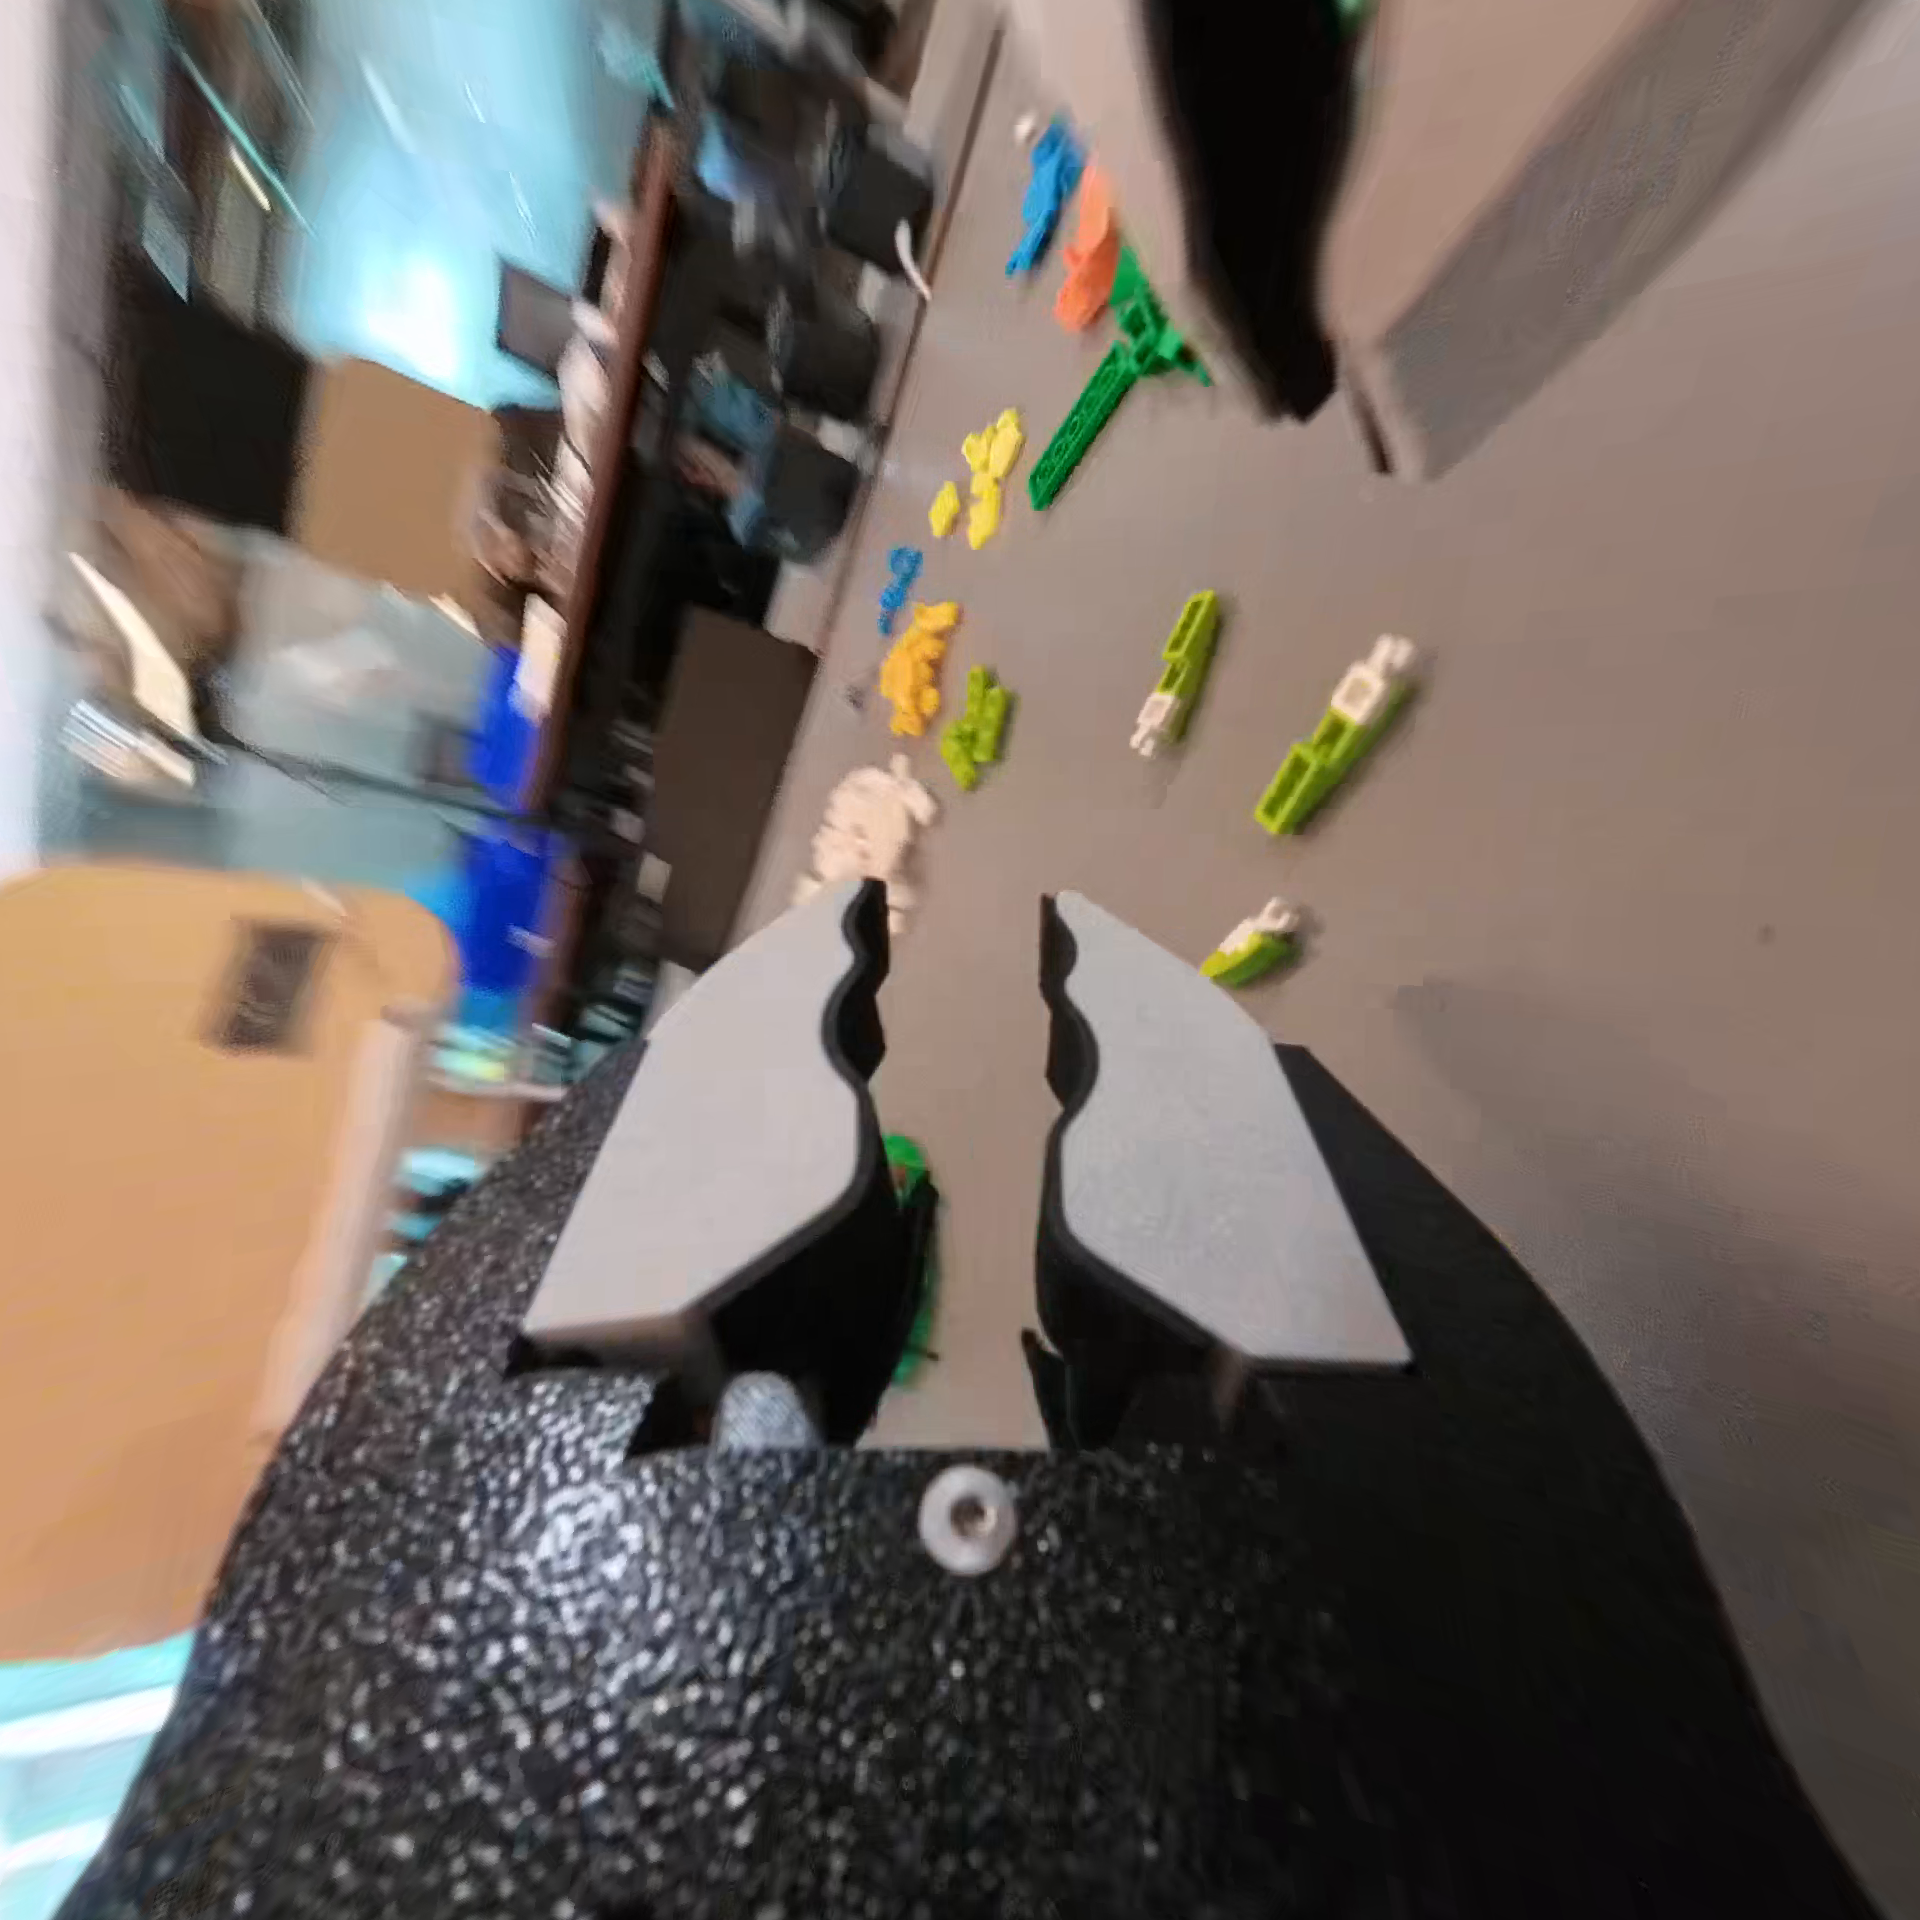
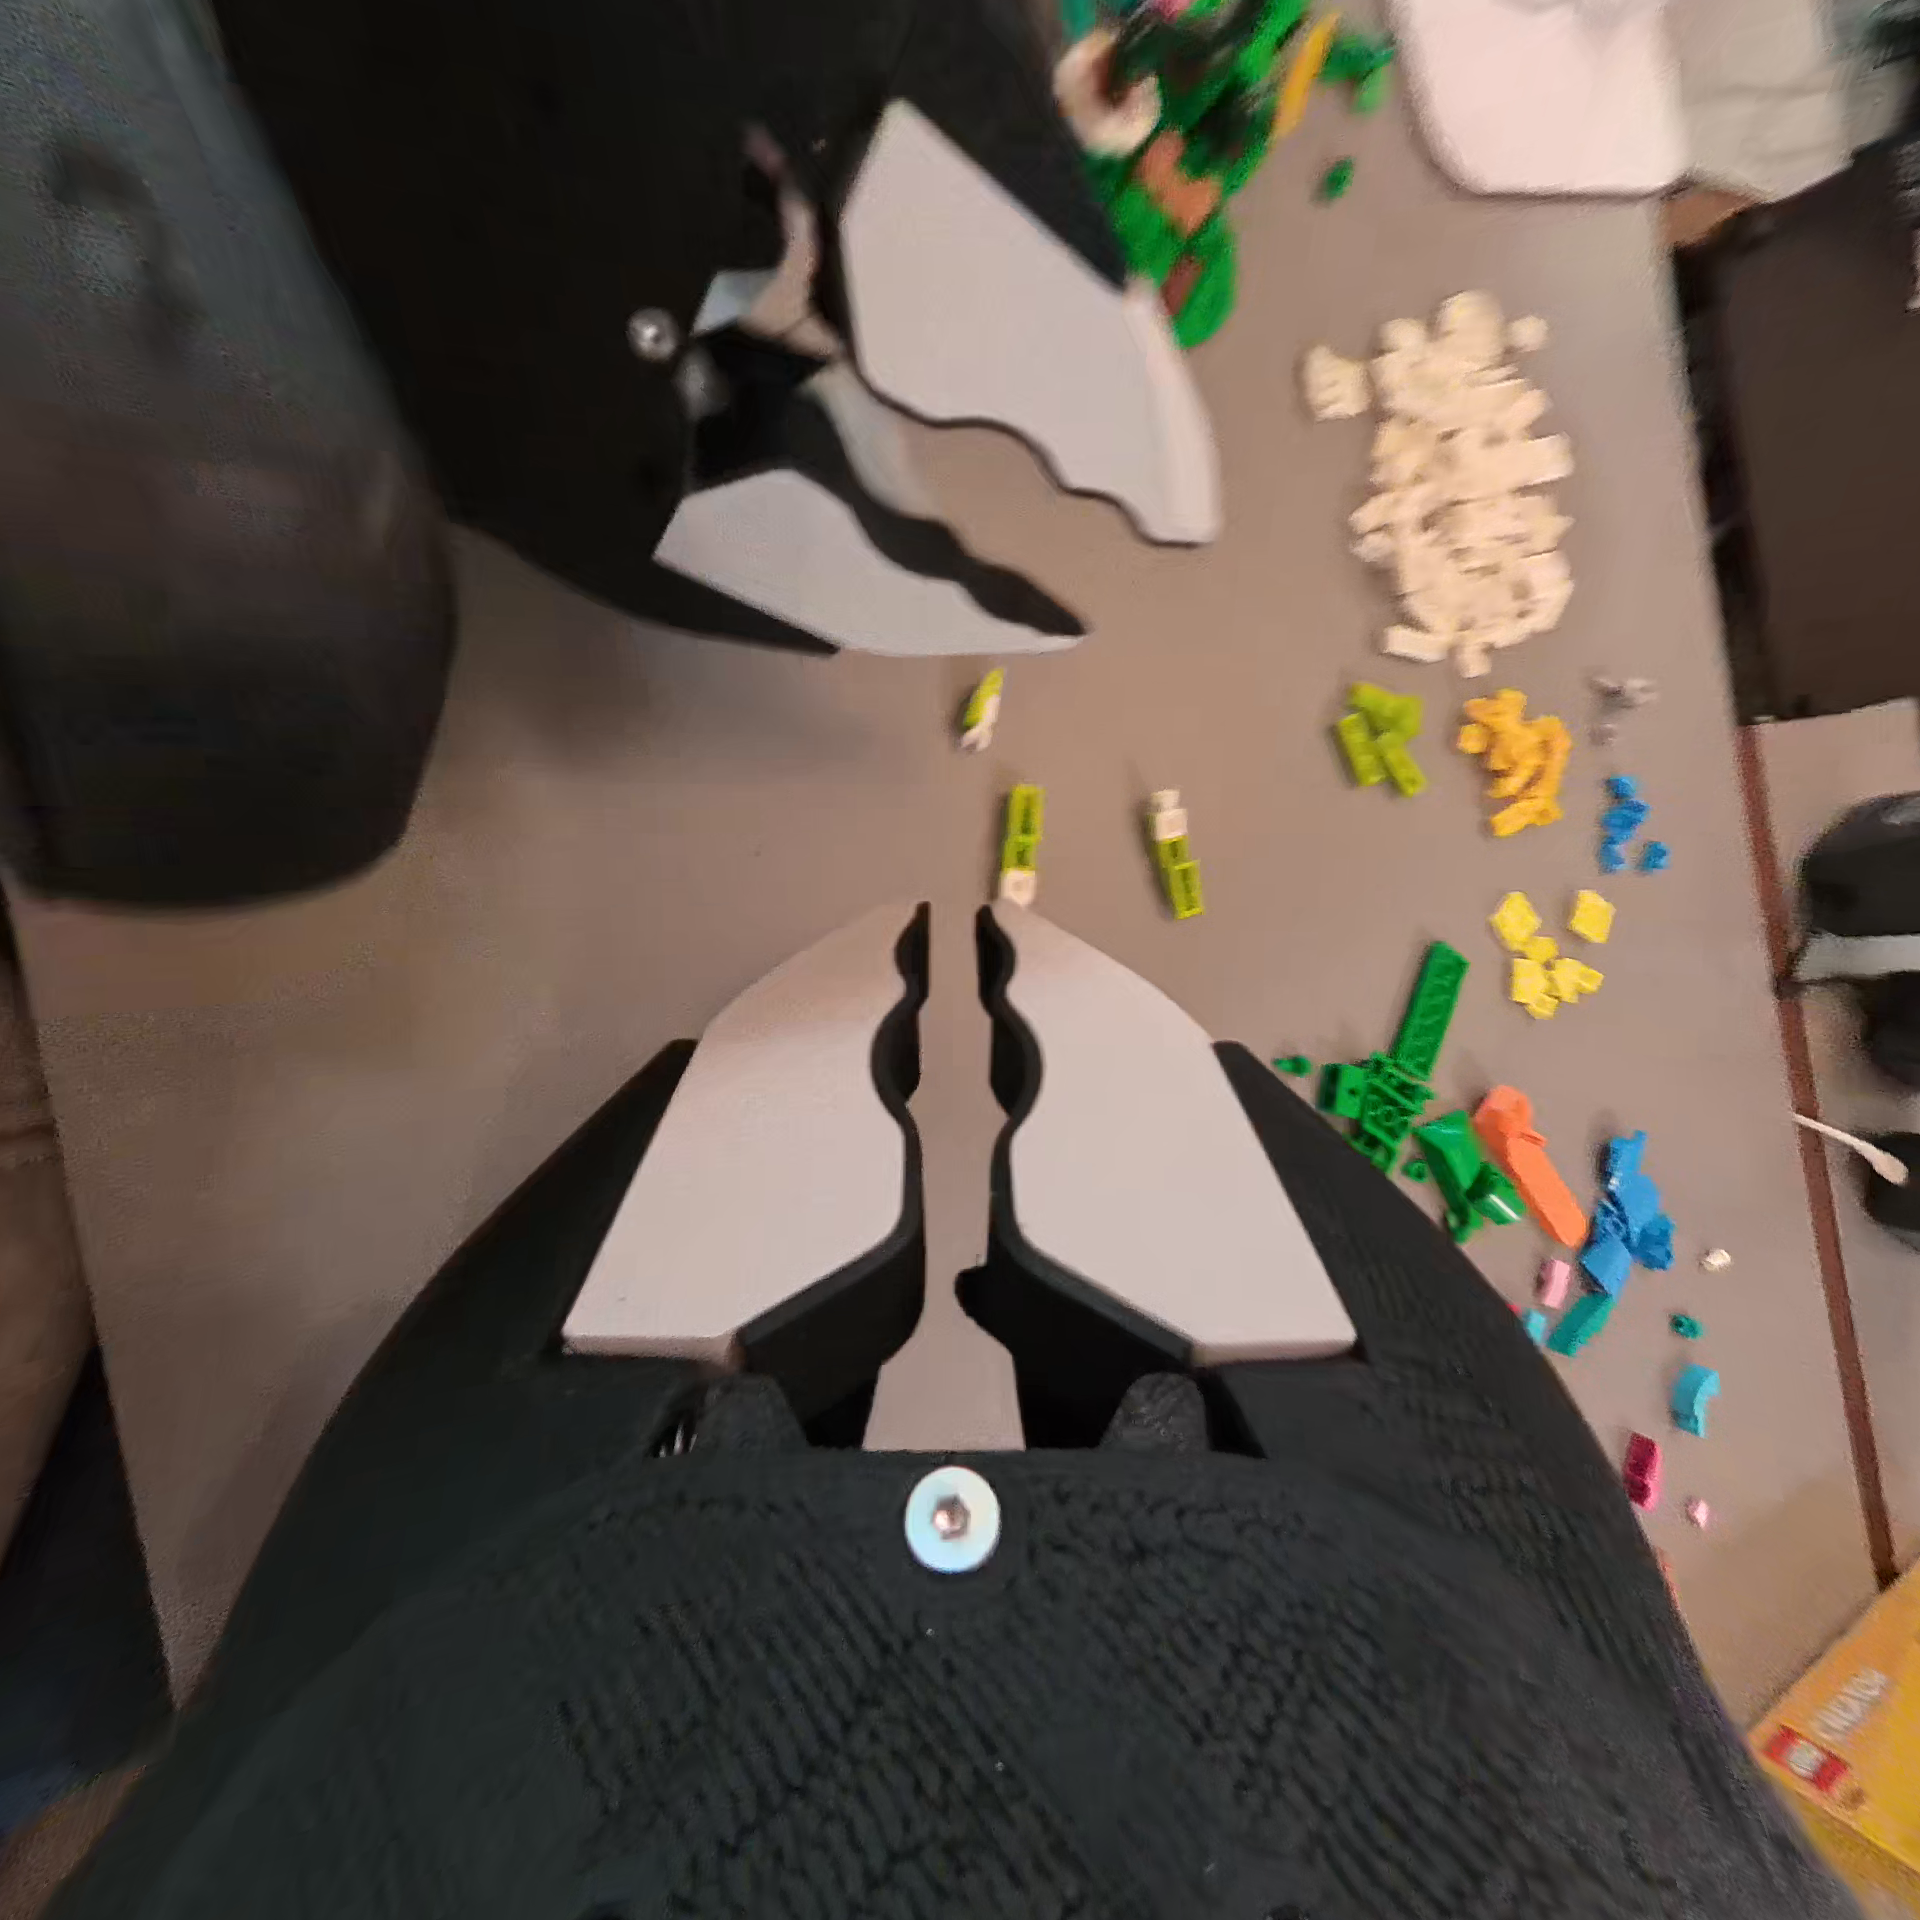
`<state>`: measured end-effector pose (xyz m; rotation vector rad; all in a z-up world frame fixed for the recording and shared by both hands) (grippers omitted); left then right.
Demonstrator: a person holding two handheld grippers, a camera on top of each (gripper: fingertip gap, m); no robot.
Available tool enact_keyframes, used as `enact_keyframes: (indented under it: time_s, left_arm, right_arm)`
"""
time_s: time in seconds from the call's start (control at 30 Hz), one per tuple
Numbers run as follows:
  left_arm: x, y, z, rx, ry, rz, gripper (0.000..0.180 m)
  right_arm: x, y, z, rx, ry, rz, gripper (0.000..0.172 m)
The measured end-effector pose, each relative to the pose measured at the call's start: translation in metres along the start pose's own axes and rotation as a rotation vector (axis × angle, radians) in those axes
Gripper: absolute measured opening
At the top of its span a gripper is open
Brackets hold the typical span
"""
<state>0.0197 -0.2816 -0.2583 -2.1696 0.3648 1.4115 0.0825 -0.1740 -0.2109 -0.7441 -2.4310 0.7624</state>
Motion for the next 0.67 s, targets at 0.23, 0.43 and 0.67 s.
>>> enact_keyframes:
  time_s: [0.23,0.43,0.67]
  left_arm:
    - [-0.023,0.015,0.015,-0.244,0.255,-0.594,0.095]
    - [-0.027,0.003,0.036,-0.463,0.132,-0.426,0.128]
    - [-0.026,-0.006,0.042,-0.523,0.051,-0.343,0.131]
  right_arm:
    - [0.036,-0.018,-0.049,0.488,0.076,0.238,0.073]
    - [0.023,-0.030,-0.062,0.615,0.064,0.296,0.113]
    - [0.023,-0.029,-0.054,0.580,0.112,0.297,0.119]
Point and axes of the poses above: each gripper's, where its closed fingertips meet, z out along the fingers, y out of its underside, x = y × z across the jaws, the point moved 9 cm from there along -z, back along the fingers, and after that the axes turned 9 degrees about z, right-handed, at the moved point
